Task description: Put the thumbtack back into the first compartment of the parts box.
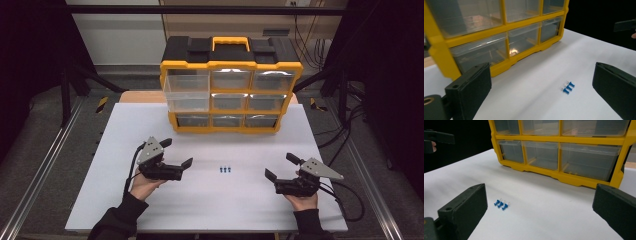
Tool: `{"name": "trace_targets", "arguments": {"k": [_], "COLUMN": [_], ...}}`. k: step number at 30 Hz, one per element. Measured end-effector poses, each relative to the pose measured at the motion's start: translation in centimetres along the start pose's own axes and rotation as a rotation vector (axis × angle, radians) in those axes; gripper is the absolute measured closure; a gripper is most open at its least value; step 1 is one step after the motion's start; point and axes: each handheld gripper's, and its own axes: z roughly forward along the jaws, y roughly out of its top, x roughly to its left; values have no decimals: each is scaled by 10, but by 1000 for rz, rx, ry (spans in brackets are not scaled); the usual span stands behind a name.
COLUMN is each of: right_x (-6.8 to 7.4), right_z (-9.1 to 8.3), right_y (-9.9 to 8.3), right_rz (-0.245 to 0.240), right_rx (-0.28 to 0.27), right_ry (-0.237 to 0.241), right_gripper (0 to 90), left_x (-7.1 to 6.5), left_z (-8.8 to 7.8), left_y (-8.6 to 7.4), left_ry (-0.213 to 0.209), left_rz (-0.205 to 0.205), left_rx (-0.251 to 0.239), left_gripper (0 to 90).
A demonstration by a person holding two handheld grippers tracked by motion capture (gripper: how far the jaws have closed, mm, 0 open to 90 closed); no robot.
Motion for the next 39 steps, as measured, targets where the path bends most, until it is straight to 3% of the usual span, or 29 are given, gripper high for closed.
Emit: {"name": "trace_targets", "arguments": {"k": [10,21,39], "right_x": [1,1,1], "right_z": [0,0,0], "right_y": [0,0,0], "right_rz": [4,0,3], "right_rx": [4,10,9], "right_ry": [0,3,0], "right_gripper": [5,5,5], "left_x": [-20,-36,-57], "left_z": [32,60,103], "left_y": [7,8,-10], "left_ry": [-29,-45,-29], "left_rz": [6,-16,-50], "left_rx": [37,76,195], "left_gripper": [19,23,83]}}
